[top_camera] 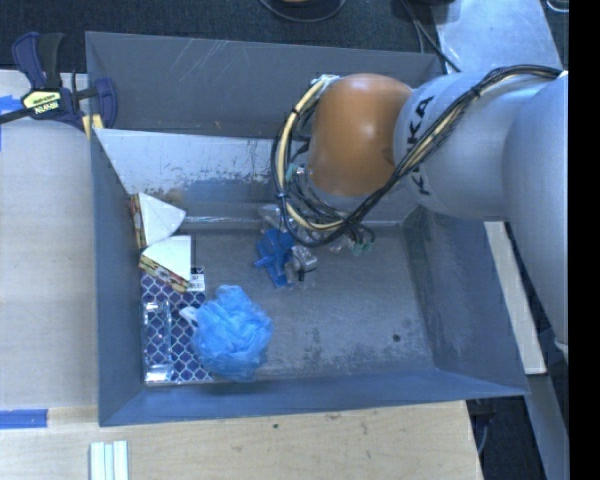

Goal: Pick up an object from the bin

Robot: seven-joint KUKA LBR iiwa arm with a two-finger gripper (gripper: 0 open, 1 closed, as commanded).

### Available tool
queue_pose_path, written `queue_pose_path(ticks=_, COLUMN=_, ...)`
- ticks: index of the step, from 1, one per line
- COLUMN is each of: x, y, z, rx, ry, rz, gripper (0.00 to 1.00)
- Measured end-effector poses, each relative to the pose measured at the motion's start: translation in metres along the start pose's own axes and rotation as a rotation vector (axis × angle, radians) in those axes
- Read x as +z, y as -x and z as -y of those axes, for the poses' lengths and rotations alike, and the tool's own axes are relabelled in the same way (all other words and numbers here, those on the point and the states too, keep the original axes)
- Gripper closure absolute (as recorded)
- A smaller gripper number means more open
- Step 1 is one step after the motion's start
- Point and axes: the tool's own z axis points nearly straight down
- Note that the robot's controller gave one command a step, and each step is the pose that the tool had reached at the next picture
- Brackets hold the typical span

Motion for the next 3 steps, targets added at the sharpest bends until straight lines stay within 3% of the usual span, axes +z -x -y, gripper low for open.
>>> queue_pose_path(ticks=3, x=-0.0003, y=0.0001, z=0.0002, rx=0.000, ry=0.000, rz=0.000, gripper=1.00)
